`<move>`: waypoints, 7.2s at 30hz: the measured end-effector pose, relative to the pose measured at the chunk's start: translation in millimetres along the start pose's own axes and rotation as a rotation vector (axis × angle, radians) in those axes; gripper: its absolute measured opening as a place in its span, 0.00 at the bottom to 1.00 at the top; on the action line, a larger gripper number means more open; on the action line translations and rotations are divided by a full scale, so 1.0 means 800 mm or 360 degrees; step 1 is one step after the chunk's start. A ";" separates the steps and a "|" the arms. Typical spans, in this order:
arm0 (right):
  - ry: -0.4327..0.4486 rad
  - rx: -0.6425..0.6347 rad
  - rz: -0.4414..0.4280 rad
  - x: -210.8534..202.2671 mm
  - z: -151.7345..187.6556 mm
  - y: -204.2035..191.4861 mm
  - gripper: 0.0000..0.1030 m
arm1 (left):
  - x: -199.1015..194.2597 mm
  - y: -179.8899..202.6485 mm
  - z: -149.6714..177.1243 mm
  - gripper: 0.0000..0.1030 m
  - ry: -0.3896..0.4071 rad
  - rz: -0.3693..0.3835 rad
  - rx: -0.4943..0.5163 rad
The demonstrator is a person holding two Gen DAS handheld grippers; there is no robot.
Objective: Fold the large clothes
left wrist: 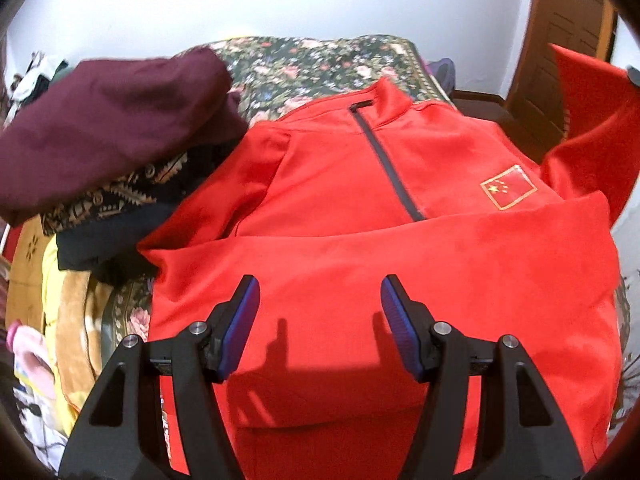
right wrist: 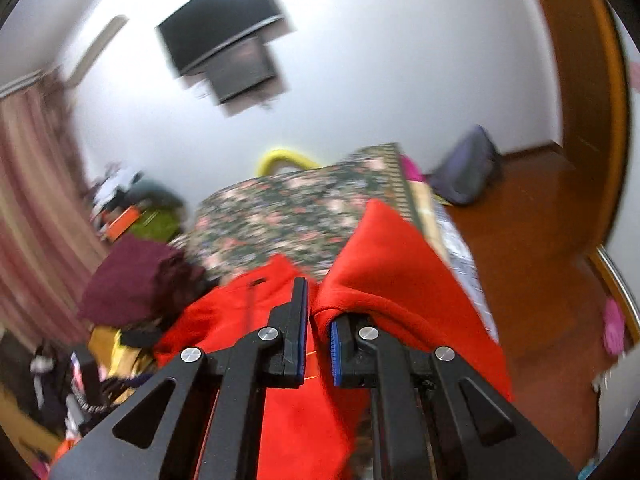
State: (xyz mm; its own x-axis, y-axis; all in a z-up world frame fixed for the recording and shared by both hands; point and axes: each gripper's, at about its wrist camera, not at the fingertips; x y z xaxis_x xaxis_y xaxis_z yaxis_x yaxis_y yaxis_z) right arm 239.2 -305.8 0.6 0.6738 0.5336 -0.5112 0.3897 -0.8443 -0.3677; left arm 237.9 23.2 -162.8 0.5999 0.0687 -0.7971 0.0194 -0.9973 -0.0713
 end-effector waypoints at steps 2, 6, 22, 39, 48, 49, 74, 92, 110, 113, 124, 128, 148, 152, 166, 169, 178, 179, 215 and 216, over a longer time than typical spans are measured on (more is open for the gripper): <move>-0.0062 -0.0048 -0.0050 0.013 0.015 -0.021 0.08 | -0.006 0.005 0.000 0.61 0.0021 -0.0002 0.0031; -0.0270 -0.0130 -0.0096 0.058 0.063 -0.049 0.08 | -0.016 0.011 0.005 0.66 0.0043 0.0018 0.0043; -0.0836 0.0065 -0.0122 0.117 0.137 -0.035 0.19 | -0.018 -0.003 0.028 0.67 -0.0015 0.0080 -0.0038; -0.0331 0.0376 0.0277 0.046 0.099 0.068 0.60 | -0.007 -0.001 0.024 0.67 -0.0041 0.0083 -0.0082; -0.0443 0.0954 0.0197 0.088 0.146 0.166 0.60 | 0.008 -0.005 0.024 0.67 -0.0079 0.0069 -0.0115; -0.0448 0.0993 0.0172 0.088 0.150 0.172 0.60 | 0.009 -0.007 0.024 0.67 -0.0081 0.0068 -0.0124; -0.0223 0.0248 -0.0177 0.092 0.044 -0.013 0.04 | -0.020 -0.051 0.034 0.67 0.0028 0.0003 -0.0206; -0.0771 -0.0318 -0.0278 0.191 0.140 -0.183 0.07 | -0.040 -0.114 0.080 0.67 -0.0016 0.0007 -0.0353; -0.0598 -0.0201 0.0384 0.117 0.121 -0.028 0.38 | 0.046 0.002 0.016 0.67 -0.0107 0.0023 0.0097; -0.0639 -0.0128 0.0413 0.117 0.136 -0.007 0.38 | 0.063 0.021 0.009 0.66 -0.0110 -0.0028 0.0165; -0.0586 0.0021 0.0332 0.113 0.155 0.012 0.41 | 0.078 -0.002 -0.006 0.03 -0.0133 0.0040 0.0032; -0.0577 0.0025 0.0323 0.112 0.158 0.017 0.41 | 0.037 -0.053 -0.007 0.03 -0.0032 0.0068 -0.0171; -0.0617 -0.0024 0.0406 0.108 0.156 0.011 0.42 | 0.040 -0.161 0.138 0.48 -0.0291 -0.0306 -0.0444; -0.0658 0.0002 0.0390 0.110 0.151 0.014 0.42 | 0.034 -0.175 0.146 0.50 -0.0307 -0.0284 -0.0455; -0.0545 -0.0093 0.0266 0.118 0.065 -0.007 0.45 | -0.013 -0.144 0.011 0.56 0.0054 -0.0129 -0.0278; -0.0524 -0.0157 0.0240 0.131 0.048 -0.015 0.50 | -0.006 -0.129 -0.016 0.56 0.0116 -0.0109 -0.0208; -0.0682 -0.0297 0.0151 0.221 0.013 -0.012 0.51 | 0.074 -0.109 -0.067 0.56 0.0050 -0.0094 -0.0085; -0.0696 -0.0307 0.0154 0.228 0.011 -0.010 0.51 | 0.080 -0.107 -0.068 0.56 0.0047 -0.0099 -0.0071; -0.0636 -0.0377 -0.0169 0.186 0.034 -0.070 0.05 | 0.009 -0.113 -0.033 0.02 0.0102 0.0282 -0.0161; -0.0640 -0.0386 -0.0171 0.176 0.045 -0.073 0.05 | 0.005 -0.114 -0.025 0.02 0.0099 0.0273 -0.0153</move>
State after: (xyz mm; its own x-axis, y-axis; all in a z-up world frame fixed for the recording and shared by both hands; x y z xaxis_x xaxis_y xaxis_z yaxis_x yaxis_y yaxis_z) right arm 288.3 -179.3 -78.0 0.3438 0.5545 -0.7578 0.6111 -0.7449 -0.2678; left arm 254.3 113.8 -147.3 0.6492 -0.1014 -0.7538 -0.0130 -0.9924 0.1223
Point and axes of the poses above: each gripper's, at about its wrist camera, not at the fingertips, and x roughly the way its jaws point, y to its right, z to its underside, and after that the axes turned 3 degrees about -z, right-handed
